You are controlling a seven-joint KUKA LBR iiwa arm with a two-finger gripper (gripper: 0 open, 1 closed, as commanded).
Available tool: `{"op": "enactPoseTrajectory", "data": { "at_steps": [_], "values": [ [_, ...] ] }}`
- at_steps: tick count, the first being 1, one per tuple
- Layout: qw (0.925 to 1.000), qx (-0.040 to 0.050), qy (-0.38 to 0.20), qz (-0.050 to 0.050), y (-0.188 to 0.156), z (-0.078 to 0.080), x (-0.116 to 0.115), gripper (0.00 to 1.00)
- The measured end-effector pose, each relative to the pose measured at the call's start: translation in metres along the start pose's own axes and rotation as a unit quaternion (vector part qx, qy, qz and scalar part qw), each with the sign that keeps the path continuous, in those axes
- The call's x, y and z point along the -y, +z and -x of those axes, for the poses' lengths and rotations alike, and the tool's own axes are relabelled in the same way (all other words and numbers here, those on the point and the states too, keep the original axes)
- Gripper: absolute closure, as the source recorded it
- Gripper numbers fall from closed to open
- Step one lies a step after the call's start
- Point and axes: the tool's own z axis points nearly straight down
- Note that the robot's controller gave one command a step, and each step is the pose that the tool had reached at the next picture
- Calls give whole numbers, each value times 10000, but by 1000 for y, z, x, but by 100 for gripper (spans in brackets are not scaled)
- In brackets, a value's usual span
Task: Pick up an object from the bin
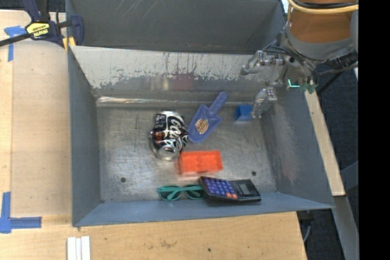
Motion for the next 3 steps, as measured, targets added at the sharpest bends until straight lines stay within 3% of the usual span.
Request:
{"op": "enactPoseTrajectory", "data": {
  "at_steps": [1,2,3],
  "values": [
    [10000,42,-6,-4,-5,1,0,0],
    [9987,55,506,2,54,-1,13,0],
    [9803,38,1974,5,78,5,35,0]
  ]
}}
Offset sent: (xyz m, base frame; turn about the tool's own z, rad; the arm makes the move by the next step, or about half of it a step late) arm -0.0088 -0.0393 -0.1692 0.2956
